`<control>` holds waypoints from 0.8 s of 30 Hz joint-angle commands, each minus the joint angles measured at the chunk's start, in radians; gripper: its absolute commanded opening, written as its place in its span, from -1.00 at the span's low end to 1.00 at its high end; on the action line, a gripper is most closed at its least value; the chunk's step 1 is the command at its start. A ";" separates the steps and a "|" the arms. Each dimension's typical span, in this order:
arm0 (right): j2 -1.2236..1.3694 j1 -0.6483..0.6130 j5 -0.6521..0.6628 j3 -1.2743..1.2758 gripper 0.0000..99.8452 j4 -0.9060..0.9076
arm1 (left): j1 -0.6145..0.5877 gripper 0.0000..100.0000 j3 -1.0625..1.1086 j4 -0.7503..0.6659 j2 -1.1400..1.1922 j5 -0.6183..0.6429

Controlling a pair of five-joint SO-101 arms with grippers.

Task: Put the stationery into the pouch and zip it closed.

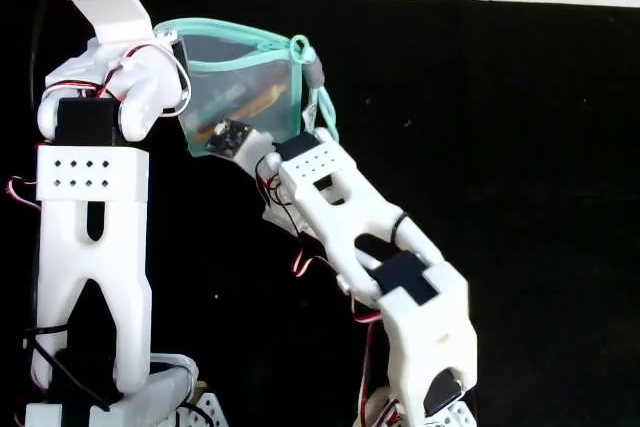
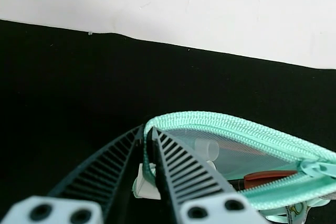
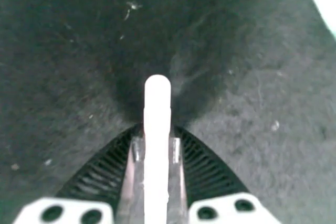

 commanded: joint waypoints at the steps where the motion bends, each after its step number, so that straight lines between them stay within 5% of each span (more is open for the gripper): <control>1: -0.140 0.010 -0.060 0.025 -0.99 0.025 | 0.004 -0.99 0.008 0.000 0.044 0.008; 13: -0.518 0.021 -0.195 0.351 -0.99 0.027 | 0.004 -0.99 0.008 0.000 0.044 0.008; 24: -0.777 0.058 -0.249 0.372 -0.99 0.104 | 0.004 -0.99 0.008 0.000 0.044 0.008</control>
